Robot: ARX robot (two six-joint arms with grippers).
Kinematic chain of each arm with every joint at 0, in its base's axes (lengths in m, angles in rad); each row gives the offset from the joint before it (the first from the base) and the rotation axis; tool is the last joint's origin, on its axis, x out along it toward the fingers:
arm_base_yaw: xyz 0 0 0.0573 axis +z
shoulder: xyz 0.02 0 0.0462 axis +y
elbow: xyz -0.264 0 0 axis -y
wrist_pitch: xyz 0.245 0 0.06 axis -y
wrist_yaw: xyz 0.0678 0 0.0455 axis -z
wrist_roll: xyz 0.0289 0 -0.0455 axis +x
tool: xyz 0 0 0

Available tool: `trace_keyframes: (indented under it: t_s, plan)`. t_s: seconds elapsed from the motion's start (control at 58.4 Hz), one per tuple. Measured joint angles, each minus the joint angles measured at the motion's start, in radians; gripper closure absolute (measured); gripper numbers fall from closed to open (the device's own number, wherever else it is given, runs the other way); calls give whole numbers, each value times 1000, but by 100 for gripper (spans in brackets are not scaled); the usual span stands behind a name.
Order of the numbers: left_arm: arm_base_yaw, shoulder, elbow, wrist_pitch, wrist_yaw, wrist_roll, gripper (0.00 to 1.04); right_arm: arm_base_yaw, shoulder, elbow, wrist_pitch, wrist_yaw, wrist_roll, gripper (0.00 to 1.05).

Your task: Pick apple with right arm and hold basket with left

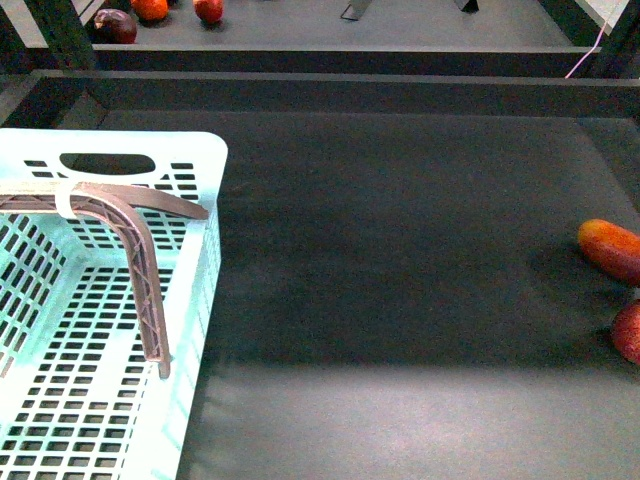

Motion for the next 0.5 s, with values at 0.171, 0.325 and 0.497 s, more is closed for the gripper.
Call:
trace_keyframes:
  t_s: [0.171,0.325,0.497]
  plan:
    - [0,0,0,0,0,0,7,0,0,0,0,0,0,9]
    - [0,0,0,0,0,0,7,0,0,0,0,0,0,9]
    - [0,0,0,0,0,0,7,0,0,0,0,0,0,9]
